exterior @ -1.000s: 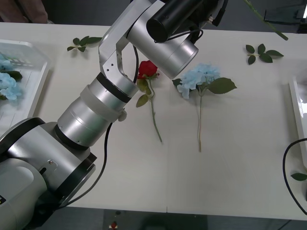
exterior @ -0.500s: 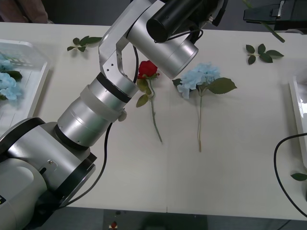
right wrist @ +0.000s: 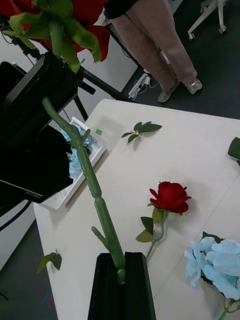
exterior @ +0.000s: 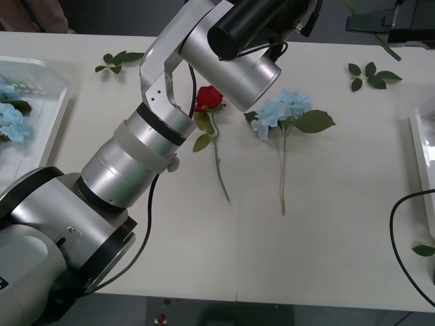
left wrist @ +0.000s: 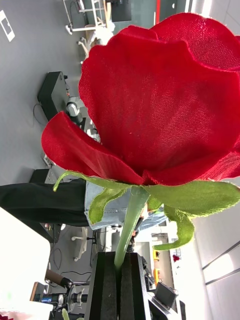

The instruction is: Put the red flowers into the right box and the blue flowers into the left box

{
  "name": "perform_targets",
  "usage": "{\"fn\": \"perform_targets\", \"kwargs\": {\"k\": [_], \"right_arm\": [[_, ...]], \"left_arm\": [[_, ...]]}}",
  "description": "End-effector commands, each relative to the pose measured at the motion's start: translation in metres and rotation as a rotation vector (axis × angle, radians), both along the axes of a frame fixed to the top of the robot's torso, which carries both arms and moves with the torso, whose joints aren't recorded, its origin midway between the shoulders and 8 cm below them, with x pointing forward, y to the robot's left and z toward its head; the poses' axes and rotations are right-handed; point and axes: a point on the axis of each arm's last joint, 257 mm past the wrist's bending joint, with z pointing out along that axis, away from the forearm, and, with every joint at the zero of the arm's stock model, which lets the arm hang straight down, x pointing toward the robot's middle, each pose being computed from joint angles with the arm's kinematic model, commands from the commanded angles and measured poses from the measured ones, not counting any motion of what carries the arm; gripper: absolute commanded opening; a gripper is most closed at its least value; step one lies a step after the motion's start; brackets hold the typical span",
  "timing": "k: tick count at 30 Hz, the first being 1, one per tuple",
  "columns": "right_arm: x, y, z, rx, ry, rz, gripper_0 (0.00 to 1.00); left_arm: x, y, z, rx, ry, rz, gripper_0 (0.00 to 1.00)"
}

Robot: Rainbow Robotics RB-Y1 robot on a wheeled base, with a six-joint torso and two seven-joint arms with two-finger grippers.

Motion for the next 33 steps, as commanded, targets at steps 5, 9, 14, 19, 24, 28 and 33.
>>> {"fn": "perform_targets", "kwargs": {"k": [5,9,14,19,24,28,33], "right_arm": [[-0.009,0.000,0.028,0.019,-0.021,0.021,0.00],[-0.013,-0.002,0.028,0.020,-0.018,0.029,0.00],[-0.017,-0.010,0.032,0.018,-0.021,0.029,0.00],[-0.024,-0.026,0.034,0.024,-0.015,0.022,0.00],[-0.028,-0.051,0.032,0.033,-0.009,-0.018,0.00],[-0.033,-0.085,0.026,0.031,0.002,-0.081,0.00],[-0.040,-0.120,0.016,0.025,0.022,-0.150,0.00]], "left_arm": [[-0.009,-0.006,0.014,-0.013,-0.027,-0.018,0.81],[-0.009,-0.006,0.014,-0.013,-0.027,-0.018,0.83],[-0.009,-0.006,0.014,-0.013,-0.027,-0.018,0.83],[-0.009,-0.006,0.014,-0.013,-0.027,-0.018,0.83],[-0.009,-0.006,0.014,-0.013,-0.027,-0.018,0.83],[-0.009,-0.006,0.014,-0.013,-0.027,-0.018,0.83],[-0.001,0.001,0.000,-0.016,0.003,-0.004,0.83]]}}
